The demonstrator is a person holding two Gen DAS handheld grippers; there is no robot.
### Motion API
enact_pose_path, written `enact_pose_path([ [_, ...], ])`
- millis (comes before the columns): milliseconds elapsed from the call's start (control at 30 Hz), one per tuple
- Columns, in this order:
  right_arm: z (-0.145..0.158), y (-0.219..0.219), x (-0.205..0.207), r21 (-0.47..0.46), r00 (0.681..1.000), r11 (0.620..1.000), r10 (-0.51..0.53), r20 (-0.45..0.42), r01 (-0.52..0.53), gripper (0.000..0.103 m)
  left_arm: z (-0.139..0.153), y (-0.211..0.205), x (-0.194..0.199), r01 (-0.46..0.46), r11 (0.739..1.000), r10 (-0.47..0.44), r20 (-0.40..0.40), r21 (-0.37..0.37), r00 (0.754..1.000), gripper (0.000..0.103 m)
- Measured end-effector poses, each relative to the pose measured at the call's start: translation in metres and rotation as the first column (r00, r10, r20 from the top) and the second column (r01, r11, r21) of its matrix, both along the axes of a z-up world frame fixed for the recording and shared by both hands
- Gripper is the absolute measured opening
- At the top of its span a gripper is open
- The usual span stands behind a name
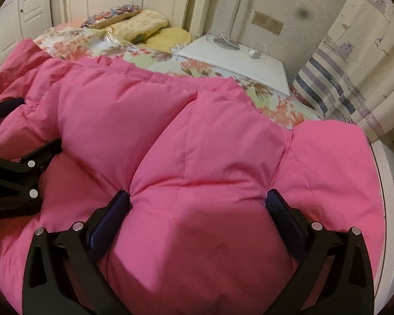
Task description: Fold large clothes
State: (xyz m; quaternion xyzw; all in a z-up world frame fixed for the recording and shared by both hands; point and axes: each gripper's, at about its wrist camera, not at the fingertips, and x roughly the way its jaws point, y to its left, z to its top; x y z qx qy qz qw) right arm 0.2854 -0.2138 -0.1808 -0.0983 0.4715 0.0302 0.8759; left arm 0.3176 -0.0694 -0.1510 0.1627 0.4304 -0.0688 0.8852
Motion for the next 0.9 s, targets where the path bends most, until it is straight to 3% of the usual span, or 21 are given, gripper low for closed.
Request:
enact_pose_path([
  [100,0.013,-0.018,-0.009,0.094,1.0,0.996,0.007,0.017,-0.009,0.099,0.014,-0.002,-0.007,0.03,1.0,-0.03,-0.021,0.007,0.999,0.101],
  [167,0.027,-0.027,-0.015,0.133,0.998,0.991,0.007,0.06,-0.015,0.099,0.029,-0.007,-0.018,0.079,0.997,-0.079,0.006,0.001,0.997,0.101],
  [267,0.058,-0.048,-0.024,0.128,0.986,0.992,-0.03,0.163,0.009,0.099,0.051,-0.027,-0.038,0.182,0.983,-0.181,0.06,-0.01,0.982,0.101],
  [367,0.076,-0.076,-0.018,0.139,0.978,0.989,-0.075,0.193,0.048,0.099,0.055,-0.05,-0.041,0.249,0.967,-0.246,0.06,-0.057,0.967,0.101],
  [500,0.059,-0.108,0.013,0.131,0.987,0.987,-0.108,0.116,0.092,0.098,0.004,-0.08,-0.032,0.288,0.957,-0.29,-0.054,-0.035,0.955,0.101],
  [600,0.018,-0.108,0.033,0.096,0.996,0.991,-0.092,-0.005,0.092,0.09,0.002,-0.073,-0.026,0.284,0.952,-0.291,-0.058,-0.114,0.955,0.101],
  [667,0.002,-0.109,0.041,0.138,0.995,0.987,-0.081,-0.053,0.088,0.091,0.002,-0.066,-0.024,0.291,0.943,-0.304,-0.064,-0.163,0.95,0.101],
  [900,-0.018,-0.124,0.058,0.235,0.98,0.964,-0.086,-0.181,0.128,0.098,0.001,-0.061,-0.032,0.296,0.938,-0.306,-0.03,-0.18,0.952,0.101],
])
